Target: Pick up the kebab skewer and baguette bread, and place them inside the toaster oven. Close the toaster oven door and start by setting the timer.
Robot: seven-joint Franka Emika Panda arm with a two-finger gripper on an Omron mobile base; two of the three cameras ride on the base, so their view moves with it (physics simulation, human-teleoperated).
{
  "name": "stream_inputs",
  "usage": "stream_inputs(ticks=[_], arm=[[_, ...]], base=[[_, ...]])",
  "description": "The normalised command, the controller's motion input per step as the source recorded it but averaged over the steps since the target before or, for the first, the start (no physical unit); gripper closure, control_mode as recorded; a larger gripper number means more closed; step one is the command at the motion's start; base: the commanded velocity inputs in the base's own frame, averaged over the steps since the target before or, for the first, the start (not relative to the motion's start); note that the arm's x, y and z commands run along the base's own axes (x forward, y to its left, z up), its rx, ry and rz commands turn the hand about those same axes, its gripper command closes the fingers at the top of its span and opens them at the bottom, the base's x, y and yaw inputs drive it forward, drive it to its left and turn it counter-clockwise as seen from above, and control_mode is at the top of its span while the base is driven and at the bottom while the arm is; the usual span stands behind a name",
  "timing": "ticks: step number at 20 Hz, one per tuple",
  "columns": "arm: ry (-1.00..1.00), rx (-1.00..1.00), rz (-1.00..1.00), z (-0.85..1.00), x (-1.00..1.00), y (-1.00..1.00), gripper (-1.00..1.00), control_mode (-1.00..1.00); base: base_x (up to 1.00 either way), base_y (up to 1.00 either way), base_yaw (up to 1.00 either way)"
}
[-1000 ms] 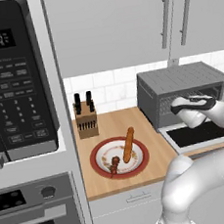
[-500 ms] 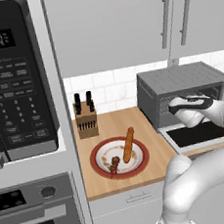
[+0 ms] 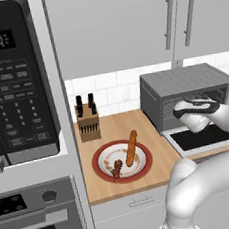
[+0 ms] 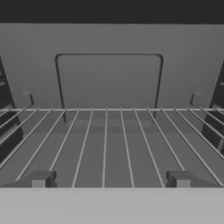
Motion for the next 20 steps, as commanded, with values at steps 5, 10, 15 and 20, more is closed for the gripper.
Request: stream_inputs(ticks=[5,10,15,20], arm=[[0.07,0.0,0.0,-0.71,-0.69,-0.1,-1.0,-1.0],[0.09,0.0,0.01,-0.61,-0.63,-0.1,-1.0,-1.0],[0.09,0.0,0.01,-0.57,-0.59,-0.1,-1.0,-1.0],[0.05,0.0,0.02,-0.65,-0.62,-0.12,-1.0,-1.0]], base=[[0.0,0.0,0.0],[0.0,0.0,0.0],[0.0,0.0,0.0],[0.0,0.0,0.0]])
